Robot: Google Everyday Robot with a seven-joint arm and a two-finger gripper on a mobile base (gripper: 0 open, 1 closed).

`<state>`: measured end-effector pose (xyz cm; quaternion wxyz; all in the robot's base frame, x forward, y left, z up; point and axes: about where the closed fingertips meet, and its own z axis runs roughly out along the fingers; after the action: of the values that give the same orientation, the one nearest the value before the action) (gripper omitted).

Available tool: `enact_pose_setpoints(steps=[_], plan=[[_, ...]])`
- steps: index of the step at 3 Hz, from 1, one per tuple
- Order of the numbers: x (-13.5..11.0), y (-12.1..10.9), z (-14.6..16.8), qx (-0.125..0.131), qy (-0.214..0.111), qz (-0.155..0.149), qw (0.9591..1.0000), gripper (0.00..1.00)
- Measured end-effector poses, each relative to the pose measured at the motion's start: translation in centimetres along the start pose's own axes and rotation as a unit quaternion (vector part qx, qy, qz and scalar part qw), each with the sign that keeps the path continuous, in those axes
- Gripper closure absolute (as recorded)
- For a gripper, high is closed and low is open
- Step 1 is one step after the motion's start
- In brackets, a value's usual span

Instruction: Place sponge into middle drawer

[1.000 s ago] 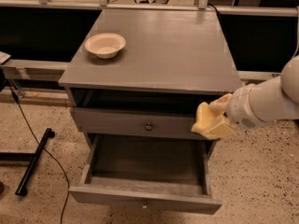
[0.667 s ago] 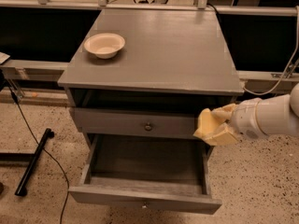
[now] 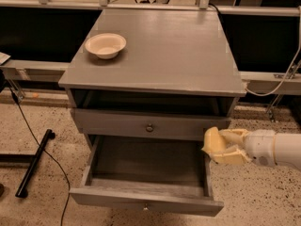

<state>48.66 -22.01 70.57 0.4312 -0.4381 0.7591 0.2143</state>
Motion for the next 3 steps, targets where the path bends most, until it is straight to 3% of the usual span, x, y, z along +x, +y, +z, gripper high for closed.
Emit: enact_pose_setpoints(steps=[1, 2, 3], plan=[[3.7, 0.7, 0.6, -0.045, -0.064, 0.041, 0.9961, 1.00], [5.7, 1.6, 1.7, -0.074, -0.076, 0.069, 0.9919, 1.00], [5.8, 1.7, 1.8, -0.077, -0.077, 0.071, 0.9915, 1.00]])
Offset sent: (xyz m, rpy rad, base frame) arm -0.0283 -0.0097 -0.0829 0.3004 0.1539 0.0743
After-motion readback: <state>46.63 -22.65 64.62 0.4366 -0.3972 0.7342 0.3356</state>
